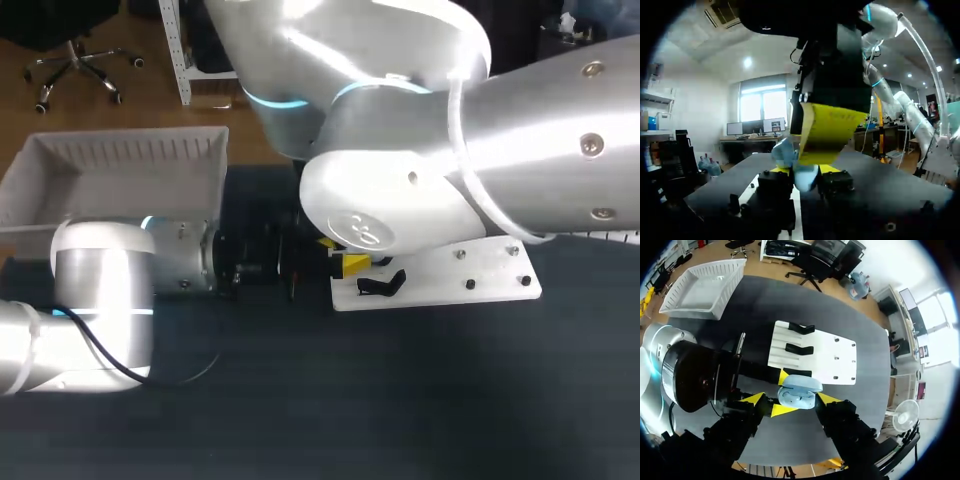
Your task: Pick up each earbud case from the left stands, insert the matching earbuds, close the lid, and place the case in the box.
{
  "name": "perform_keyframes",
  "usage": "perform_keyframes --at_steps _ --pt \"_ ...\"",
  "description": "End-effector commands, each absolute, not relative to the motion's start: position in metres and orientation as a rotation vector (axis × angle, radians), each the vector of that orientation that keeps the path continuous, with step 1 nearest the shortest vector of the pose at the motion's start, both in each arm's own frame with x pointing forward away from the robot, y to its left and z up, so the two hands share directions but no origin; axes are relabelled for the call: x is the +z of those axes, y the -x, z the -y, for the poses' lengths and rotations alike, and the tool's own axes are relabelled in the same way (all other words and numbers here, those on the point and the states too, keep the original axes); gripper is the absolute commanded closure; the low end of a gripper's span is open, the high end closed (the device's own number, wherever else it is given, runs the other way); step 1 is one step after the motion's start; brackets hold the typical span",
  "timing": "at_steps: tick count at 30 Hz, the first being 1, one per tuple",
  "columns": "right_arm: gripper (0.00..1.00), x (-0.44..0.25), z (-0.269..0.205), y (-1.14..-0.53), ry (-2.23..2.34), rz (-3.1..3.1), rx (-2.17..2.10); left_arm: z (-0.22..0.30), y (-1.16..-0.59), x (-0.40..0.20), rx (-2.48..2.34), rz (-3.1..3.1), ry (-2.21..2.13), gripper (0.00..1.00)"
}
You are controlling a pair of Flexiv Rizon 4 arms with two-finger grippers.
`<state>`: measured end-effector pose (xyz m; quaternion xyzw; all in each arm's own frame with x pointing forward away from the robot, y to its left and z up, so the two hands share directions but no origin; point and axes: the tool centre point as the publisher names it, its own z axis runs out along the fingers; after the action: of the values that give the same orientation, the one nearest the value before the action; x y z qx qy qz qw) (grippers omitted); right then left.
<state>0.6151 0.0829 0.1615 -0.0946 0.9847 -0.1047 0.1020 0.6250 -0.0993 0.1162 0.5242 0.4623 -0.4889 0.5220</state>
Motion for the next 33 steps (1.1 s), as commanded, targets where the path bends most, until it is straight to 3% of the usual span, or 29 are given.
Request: perform_keyframes --at_steps 1,6,18,33 --pt "0.28 0.178 -0.08 -0.606 0.271 -2.873 -0.298 0.1 -0.623 0.115 -1.164 -1.106 -1.25 1.0" --pt "0.0 0.195 -0.059 -0.619 0.087 -2.842 -0.285 0.1 -0.623 0.115 -1.164 -1.106 -1.25 1.0" --pt "0.0 0.174 -0.011 -0.673 -0.398 -2.857 -0.176 0.1 -0.623 0.115 -1.164 -1.106 -1.25 1.0" --pt "0.0 0.146 -0.012 -0.651 -0.306 -2.976 -0.185 0.1 -0.623 0.115 -1.164 -1.106 -1.25 1.0"
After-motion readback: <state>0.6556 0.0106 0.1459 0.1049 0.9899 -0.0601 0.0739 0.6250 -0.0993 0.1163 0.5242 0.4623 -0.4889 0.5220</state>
